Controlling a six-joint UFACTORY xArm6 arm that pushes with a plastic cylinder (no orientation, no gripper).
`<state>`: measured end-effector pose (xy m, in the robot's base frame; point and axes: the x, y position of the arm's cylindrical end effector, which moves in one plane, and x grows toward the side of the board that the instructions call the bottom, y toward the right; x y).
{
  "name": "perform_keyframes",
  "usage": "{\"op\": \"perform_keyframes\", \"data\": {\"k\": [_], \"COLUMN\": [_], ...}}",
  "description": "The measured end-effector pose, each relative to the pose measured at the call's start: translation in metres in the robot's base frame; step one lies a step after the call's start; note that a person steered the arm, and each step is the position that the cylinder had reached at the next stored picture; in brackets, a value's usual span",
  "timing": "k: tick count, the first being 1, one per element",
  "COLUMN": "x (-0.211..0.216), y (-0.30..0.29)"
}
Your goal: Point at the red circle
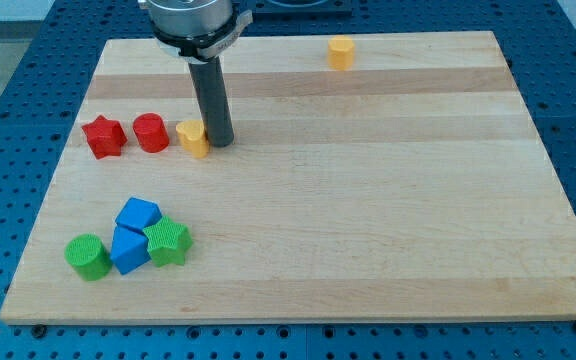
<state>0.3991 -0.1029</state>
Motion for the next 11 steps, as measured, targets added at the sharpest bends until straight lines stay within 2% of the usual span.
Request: {"op": "perform_keyframes", "data": {"k": [1,3,8,11], "x": [-0.001,-0.039,-0.042,-0.042], "y": [0.001,0.010,-0.053,-0.068]}}
